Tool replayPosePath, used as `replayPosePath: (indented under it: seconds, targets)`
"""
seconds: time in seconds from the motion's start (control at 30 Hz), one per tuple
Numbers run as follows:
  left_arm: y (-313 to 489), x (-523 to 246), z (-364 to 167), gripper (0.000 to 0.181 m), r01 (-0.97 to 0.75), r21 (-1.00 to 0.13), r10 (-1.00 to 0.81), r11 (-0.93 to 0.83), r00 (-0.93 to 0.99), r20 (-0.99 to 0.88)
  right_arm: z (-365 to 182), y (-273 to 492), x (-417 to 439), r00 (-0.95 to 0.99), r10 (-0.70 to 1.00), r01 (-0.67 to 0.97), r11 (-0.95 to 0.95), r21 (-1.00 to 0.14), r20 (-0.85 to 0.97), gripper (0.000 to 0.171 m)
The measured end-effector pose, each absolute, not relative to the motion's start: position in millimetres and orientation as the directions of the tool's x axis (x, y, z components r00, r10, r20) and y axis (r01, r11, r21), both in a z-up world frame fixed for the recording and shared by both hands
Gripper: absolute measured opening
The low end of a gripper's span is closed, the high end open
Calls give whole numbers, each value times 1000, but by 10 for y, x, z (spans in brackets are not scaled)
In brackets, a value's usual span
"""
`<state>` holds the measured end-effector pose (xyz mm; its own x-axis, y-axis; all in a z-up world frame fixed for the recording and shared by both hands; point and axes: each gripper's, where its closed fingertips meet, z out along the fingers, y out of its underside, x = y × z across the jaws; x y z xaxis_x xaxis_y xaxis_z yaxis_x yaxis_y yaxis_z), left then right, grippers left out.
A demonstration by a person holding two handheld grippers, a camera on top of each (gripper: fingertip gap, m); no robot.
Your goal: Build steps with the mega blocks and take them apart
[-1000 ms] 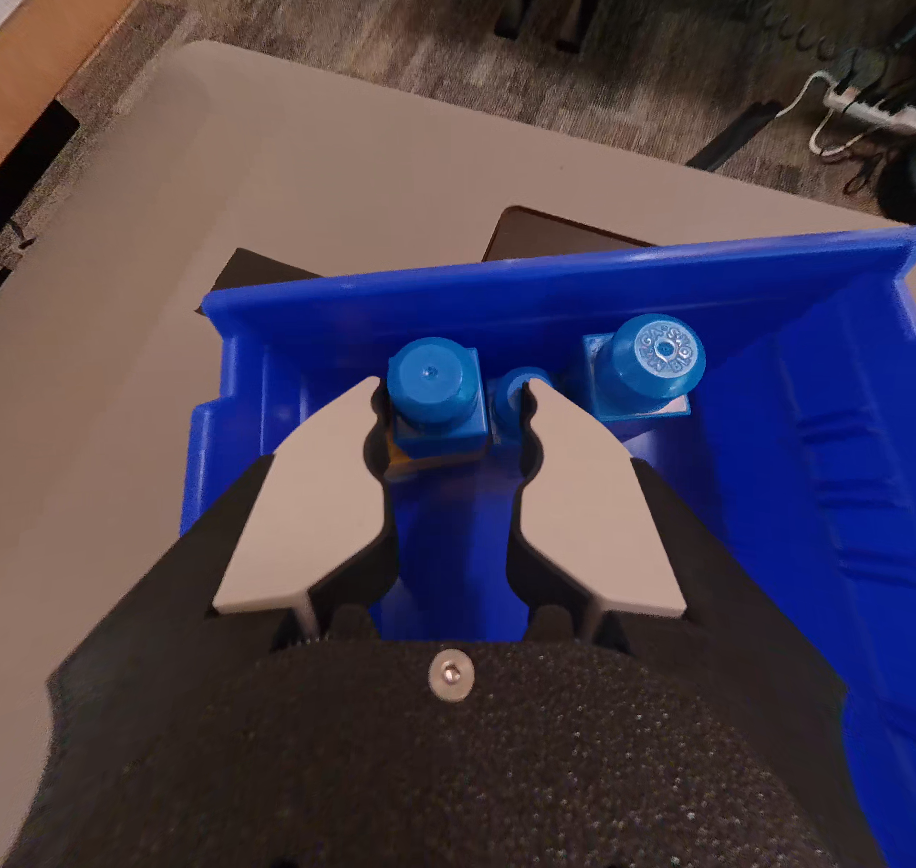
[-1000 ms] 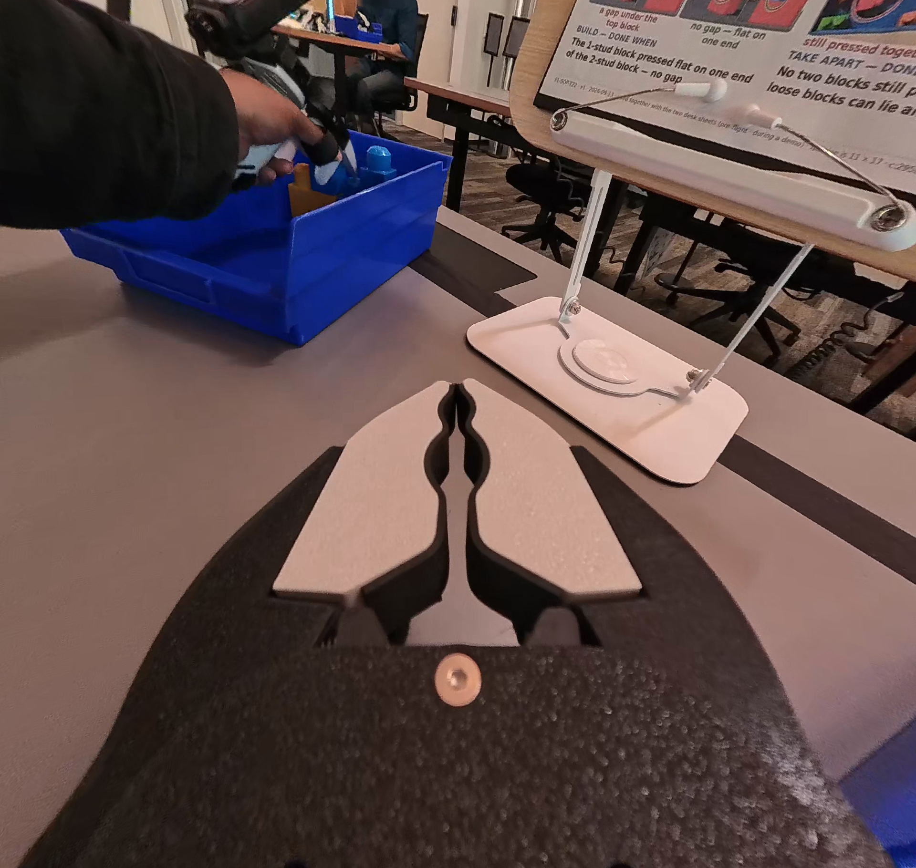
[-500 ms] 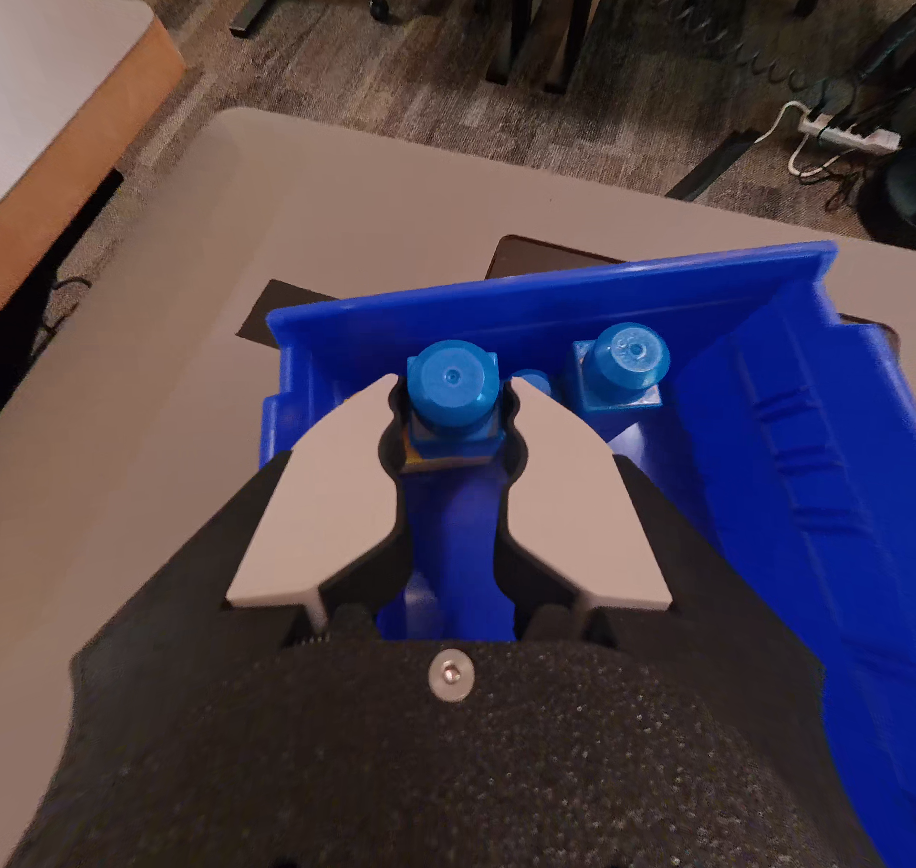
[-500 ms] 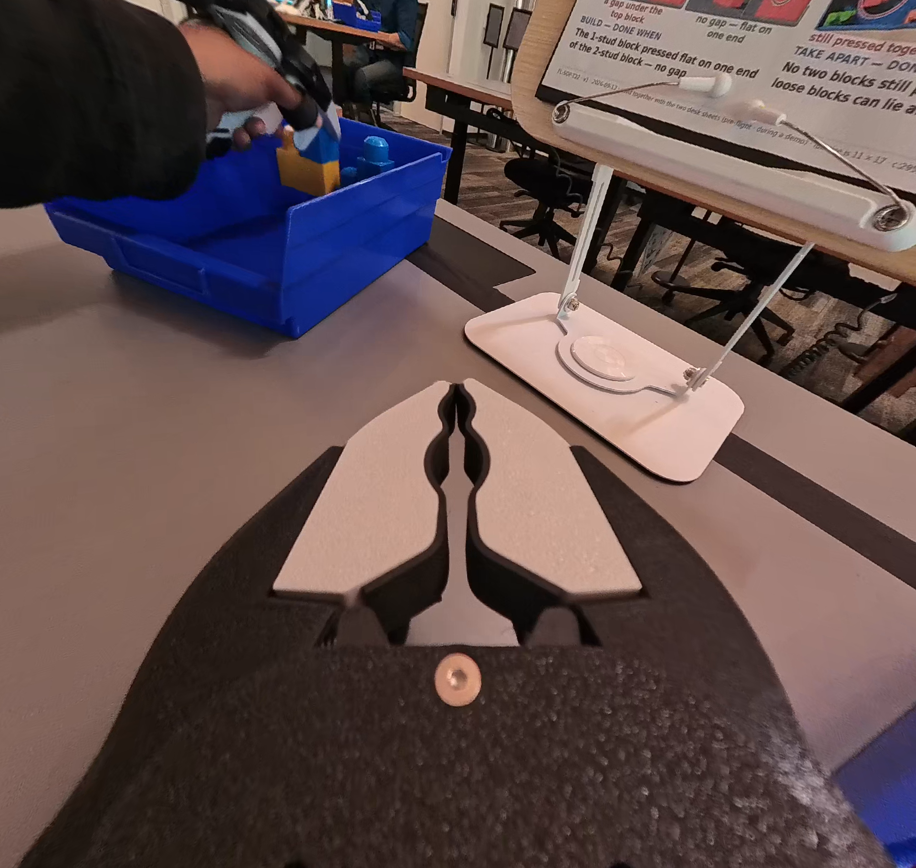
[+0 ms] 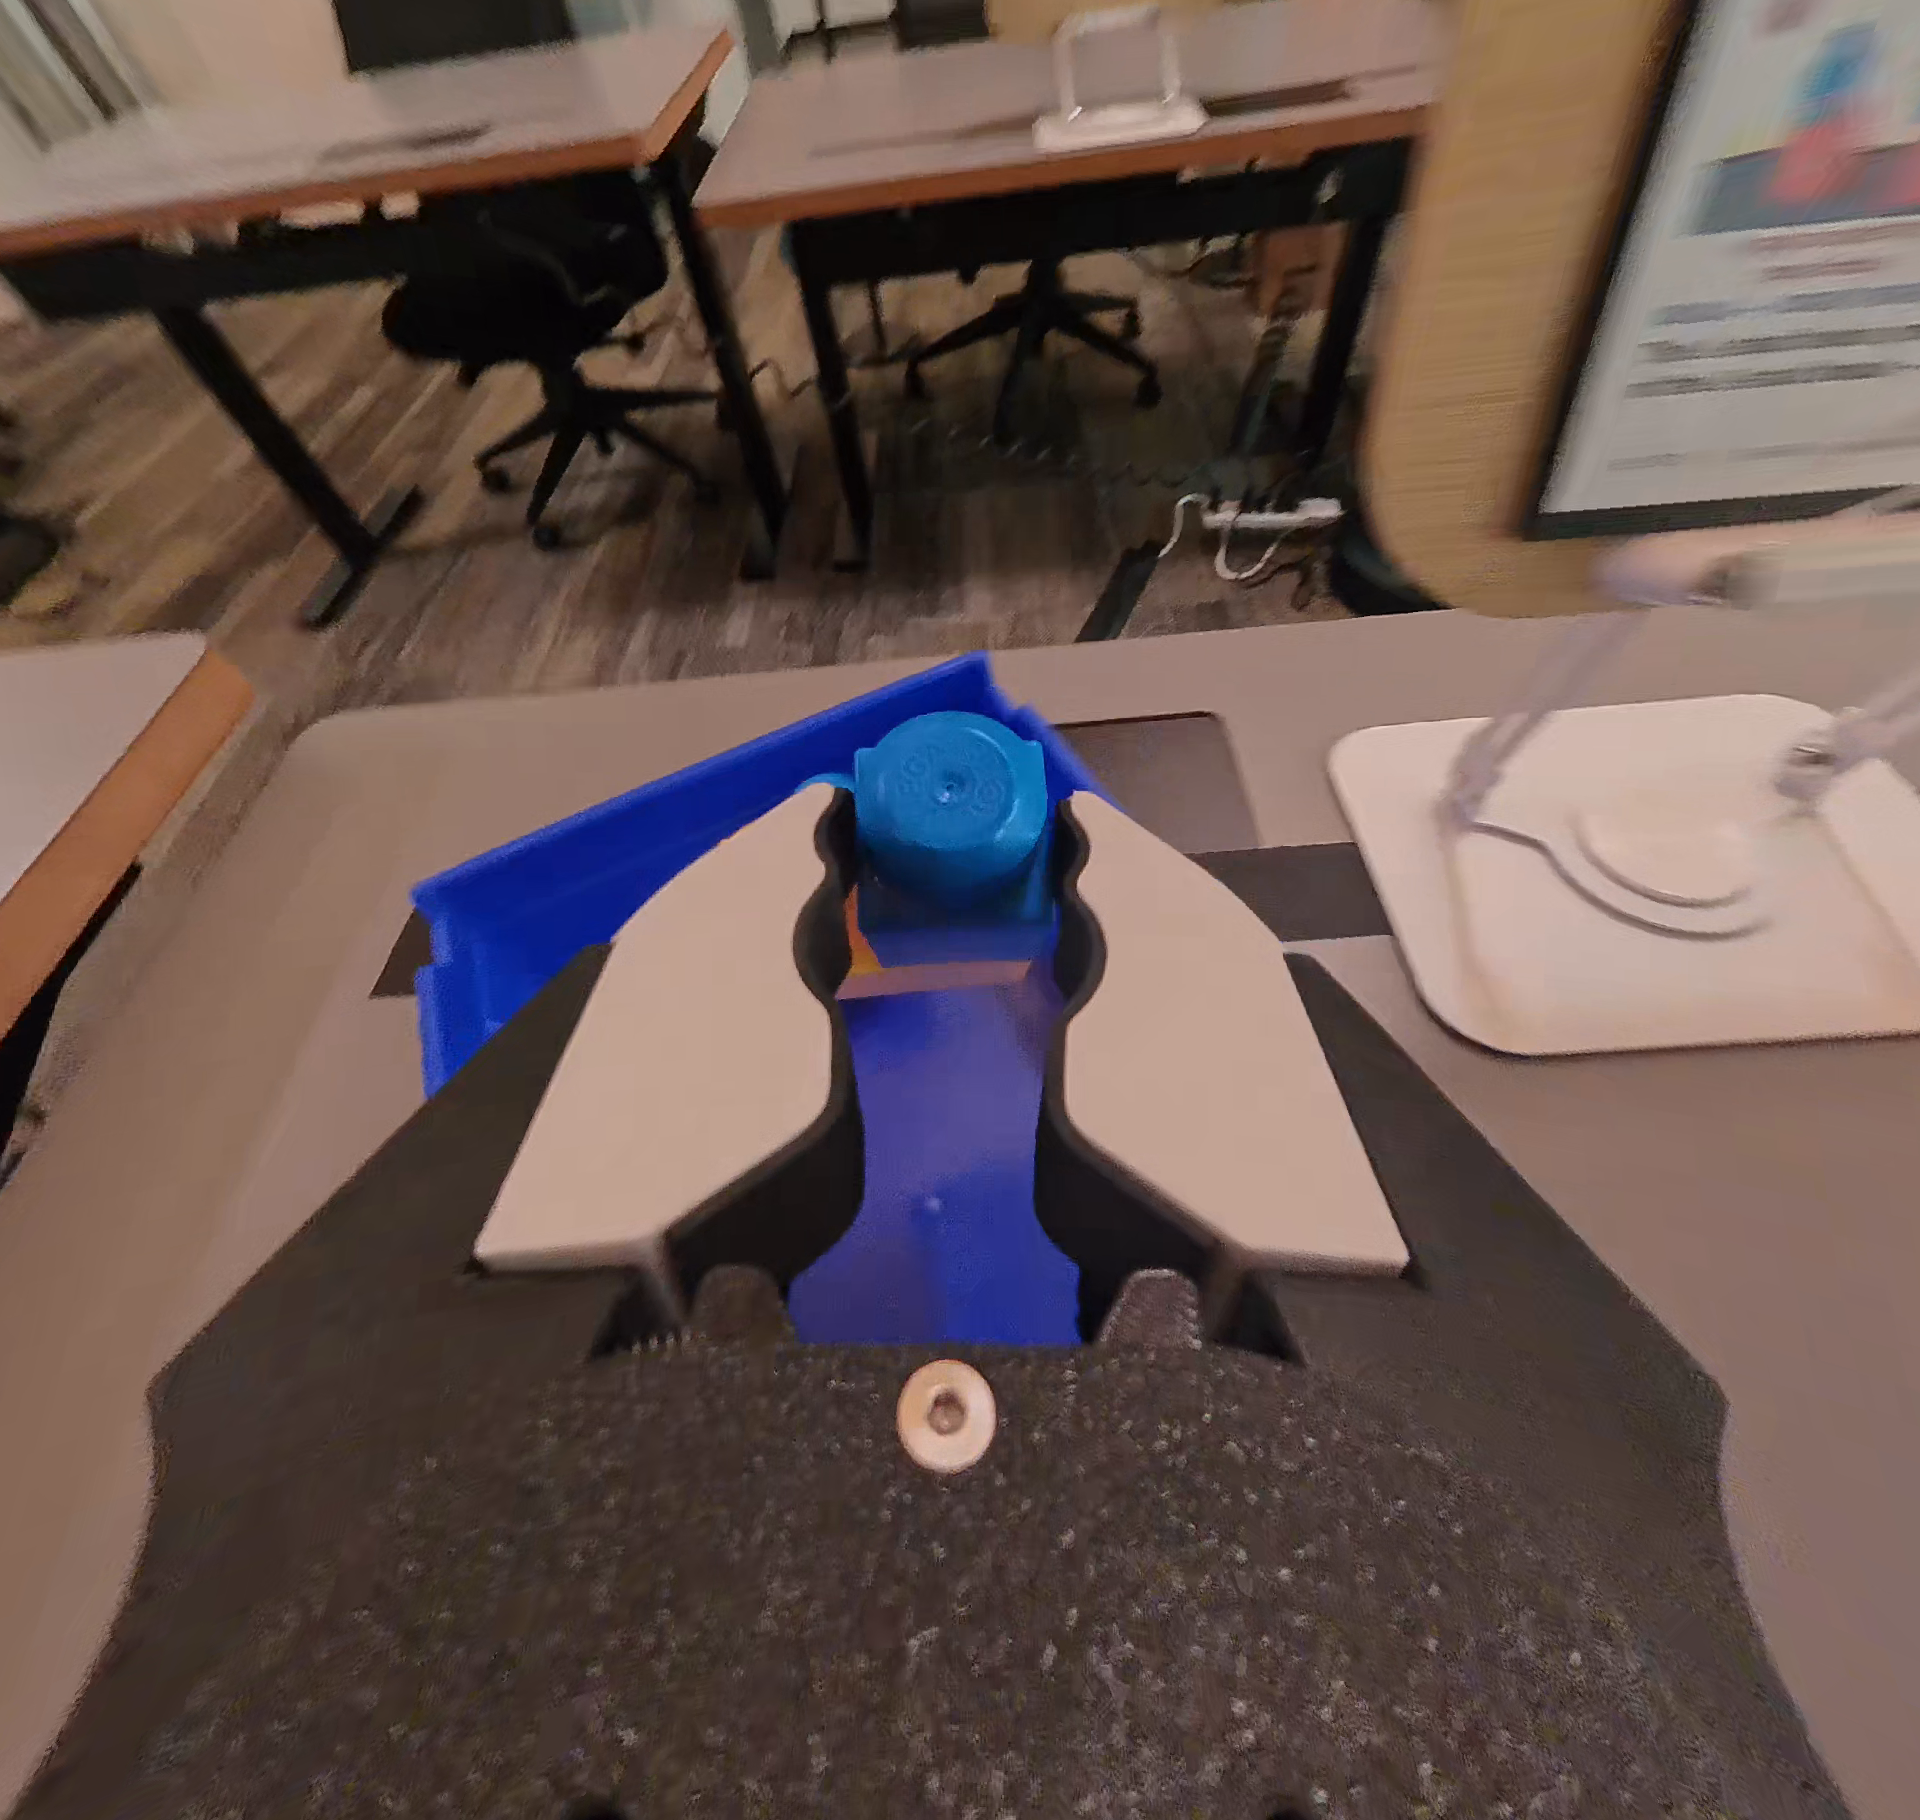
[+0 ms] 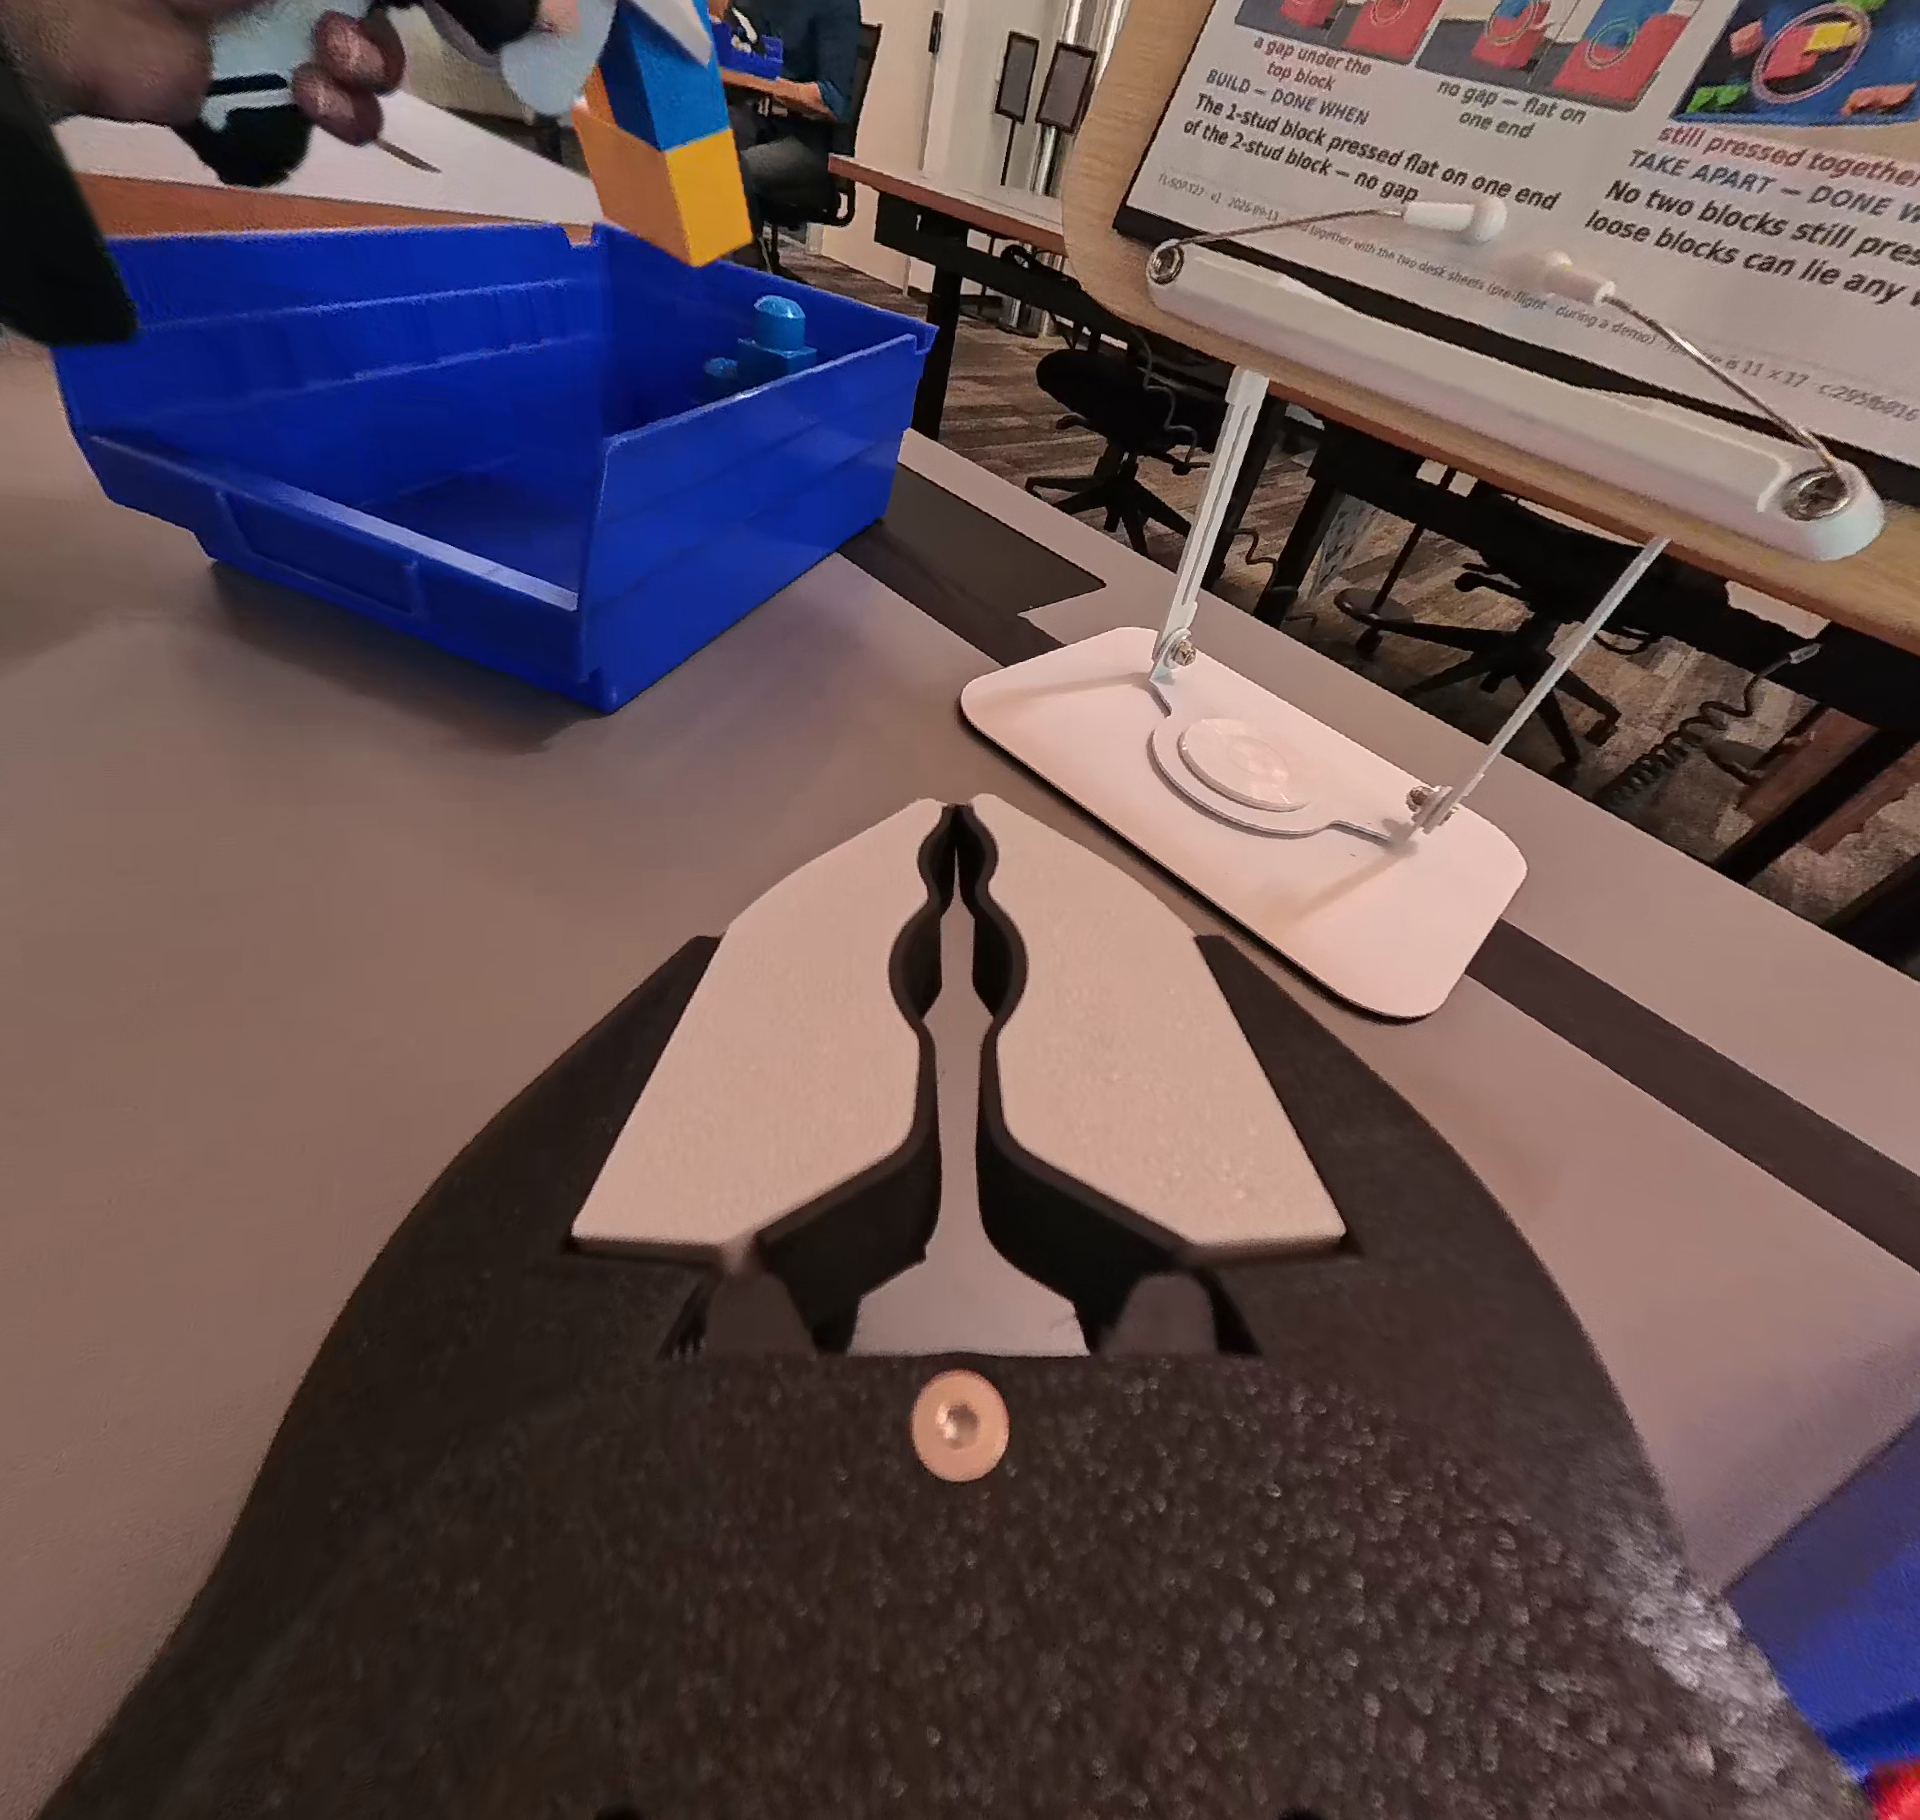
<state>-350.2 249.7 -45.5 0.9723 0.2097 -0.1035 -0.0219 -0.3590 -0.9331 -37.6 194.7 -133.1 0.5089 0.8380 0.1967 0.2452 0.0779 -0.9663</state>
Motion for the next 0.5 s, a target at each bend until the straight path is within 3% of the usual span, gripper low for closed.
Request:
replayPosePath:
  seconds: [0.33,0.5]
  targets:
    - [2000,-2164,-296,36,-235,-957,-67,-168,972,-227,-1158,1848,-397,510,829,205,140,-969,228,1]
    - [1748,-1604,-517,36,-244,-962,-213,-121,953,-215,-1036,1734,-455,495,823,192,207,-959,277,31]
